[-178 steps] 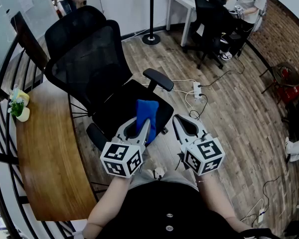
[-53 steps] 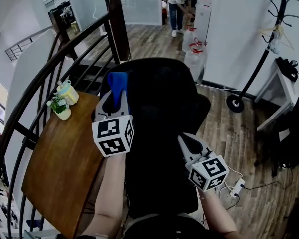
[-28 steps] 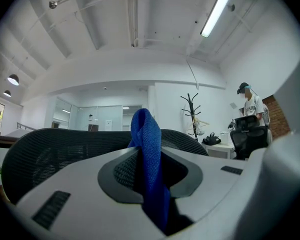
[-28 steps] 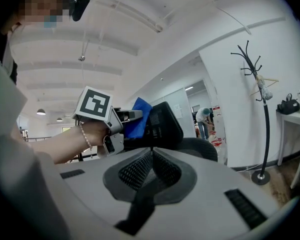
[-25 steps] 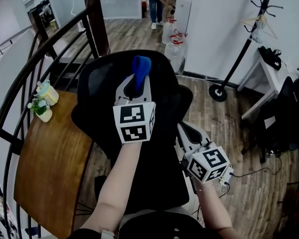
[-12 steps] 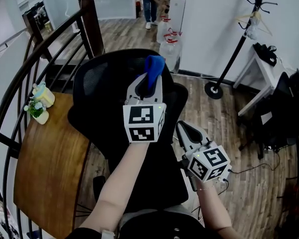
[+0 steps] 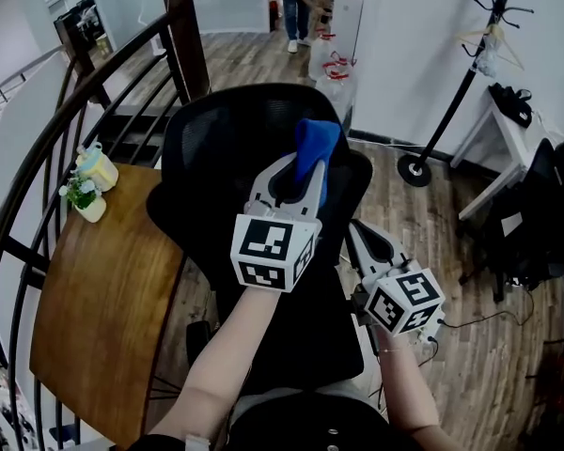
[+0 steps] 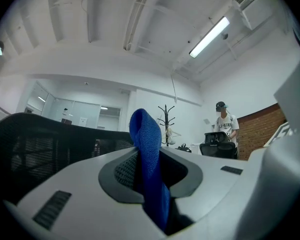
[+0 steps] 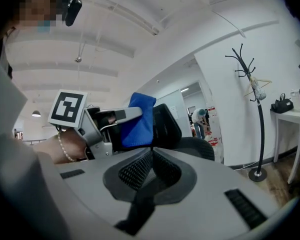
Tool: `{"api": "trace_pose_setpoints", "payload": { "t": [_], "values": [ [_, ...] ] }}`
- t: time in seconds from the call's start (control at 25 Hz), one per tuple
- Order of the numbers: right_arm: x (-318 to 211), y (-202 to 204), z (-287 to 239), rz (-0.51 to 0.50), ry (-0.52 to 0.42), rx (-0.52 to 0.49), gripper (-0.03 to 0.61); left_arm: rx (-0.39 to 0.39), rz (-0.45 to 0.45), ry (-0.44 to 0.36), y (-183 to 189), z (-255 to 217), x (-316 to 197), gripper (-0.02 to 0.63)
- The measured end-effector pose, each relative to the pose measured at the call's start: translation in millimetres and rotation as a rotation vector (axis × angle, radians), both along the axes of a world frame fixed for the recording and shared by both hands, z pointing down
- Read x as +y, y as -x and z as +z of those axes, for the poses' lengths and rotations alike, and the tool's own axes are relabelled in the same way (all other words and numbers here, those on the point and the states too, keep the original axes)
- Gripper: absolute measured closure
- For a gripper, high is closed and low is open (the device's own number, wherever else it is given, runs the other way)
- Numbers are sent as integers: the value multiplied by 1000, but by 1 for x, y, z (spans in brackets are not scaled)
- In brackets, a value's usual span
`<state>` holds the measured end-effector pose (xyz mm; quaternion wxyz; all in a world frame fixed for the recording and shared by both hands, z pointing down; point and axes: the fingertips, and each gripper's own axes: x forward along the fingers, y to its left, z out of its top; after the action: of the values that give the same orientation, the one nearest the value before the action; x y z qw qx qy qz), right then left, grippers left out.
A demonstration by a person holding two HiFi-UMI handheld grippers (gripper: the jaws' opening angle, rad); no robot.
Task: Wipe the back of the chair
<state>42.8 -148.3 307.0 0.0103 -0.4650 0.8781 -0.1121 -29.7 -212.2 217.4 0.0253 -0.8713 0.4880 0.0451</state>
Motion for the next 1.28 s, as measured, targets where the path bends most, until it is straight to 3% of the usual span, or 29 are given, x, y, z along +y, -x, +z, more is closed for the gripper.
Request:
{"api": "trace_pose_setpoints", "payload": {
  "t": [0.32, 0.76, 1.04, 1.16, 1.28],
  "values": [
    [4, 45, 10, -60, 23, -6, 546, 0, -154, 105, 84, 45, 29, 538],
    [5, 111, 32, -166, 77, 21, 545, -73, -467, 273, 238, 122, 63, 538],
    [6, 120, 54, -181, 128, 55, 545, -89, -680, 257, 307, 130, 63, 538],
    [9, 117, 59, -186, 127, 61, 546, -93, -769, 221, 322, 128, 64, 538],
    [6, 106, 66, -170, 135, 52, 546, -99, -788, 224, 323, 134, 59, 538]
  ]
}}
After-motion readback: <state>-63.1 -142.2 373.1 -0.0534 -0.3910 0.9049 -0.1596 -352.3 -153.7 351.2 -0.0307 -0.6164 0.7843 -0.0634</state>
